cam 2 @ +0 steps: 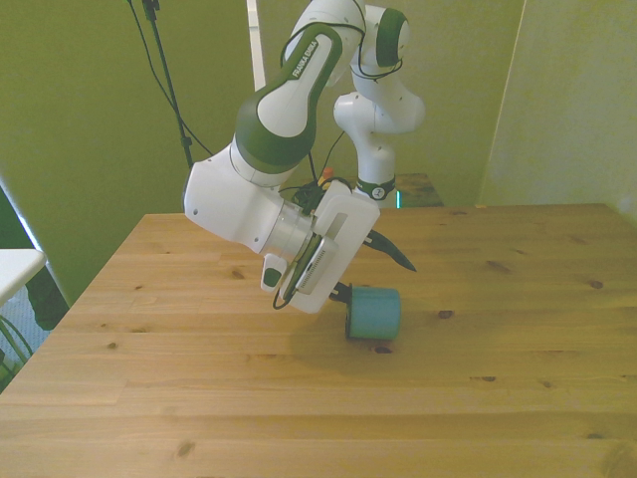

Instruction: Flip the mug upright

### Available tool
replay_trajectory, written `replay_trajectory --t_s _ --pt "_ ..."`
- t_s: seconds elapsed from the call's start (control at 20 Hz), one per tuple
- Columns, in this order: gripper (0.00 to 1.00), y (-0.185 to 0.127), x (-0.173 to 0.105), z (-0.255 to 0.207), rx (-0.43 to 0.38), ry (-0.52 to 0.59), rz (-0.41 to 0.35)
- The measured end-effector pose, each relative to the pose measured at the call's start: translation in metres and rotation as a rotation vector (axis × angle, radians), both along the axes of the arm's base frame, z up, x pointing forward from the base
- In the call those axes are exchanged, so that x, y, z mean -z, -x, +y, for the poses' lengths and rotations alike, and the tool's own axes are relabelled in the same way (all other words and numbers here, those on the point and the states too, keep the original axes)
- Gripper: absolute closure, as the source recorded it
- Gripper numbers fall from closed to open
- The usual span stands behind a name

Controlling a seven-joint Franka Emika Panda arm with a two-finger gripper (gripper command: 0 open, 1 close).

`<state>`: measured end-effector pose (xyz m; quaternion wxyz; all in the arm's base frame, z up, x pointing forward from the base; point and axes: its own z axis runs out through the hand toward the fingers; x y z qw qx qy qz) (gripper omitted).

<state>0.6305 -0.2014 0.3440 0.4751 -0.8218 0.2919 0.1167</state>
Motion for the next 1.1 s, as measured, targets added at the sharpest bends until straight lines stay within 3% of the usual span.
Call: replay_trajectory --t_s 0.55,1.1 --pt "1.00 -0.0057 0.0107 -0.0001 -0.008 -0.008 0.018" --pt "1.00 -0.0085 0.0034 -0.0012 -0.008 0.001 0.013"
